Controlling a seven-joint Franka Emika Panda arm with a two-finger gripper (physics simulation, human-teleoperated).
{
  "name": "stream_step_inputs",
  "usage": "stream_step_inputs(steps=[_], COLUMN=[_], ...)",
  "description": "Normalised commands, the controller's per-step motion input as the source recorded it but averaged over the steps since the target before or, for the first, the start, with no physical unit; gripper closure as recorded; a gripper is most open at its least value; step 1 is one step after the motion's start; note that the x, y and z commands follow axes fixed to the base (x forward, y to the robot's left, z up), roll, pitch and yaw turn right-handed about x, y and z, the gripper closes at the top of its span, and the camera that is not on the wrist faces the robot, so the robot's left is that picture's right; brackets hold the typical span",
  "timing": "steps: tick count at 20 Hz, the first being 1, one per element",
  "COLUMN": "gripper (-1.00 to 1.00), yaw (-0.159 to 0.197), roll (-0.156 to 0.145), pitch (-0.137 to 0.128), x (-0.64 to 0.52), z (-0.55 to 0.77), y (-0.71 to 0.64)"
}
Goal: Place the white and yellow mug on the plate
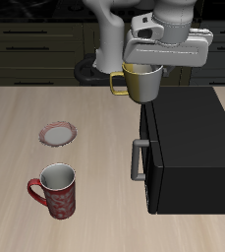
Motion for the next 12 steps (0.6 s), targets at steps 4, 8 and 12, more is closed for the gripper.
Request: stream_step_inputs(steps=[4, 8, 12], gripper=[1.0, 1.0, 1.0], yaw=[0.035, -0.035, -0.015], roll=[0.008, -0.02, -0.032], pitch=[-0.037, -0.027, 0.002], x=[-0.31, -0.5, -0.24], z=[0.08, 0.26, 0.02], y=[-0.28, -0.74, -0.59])
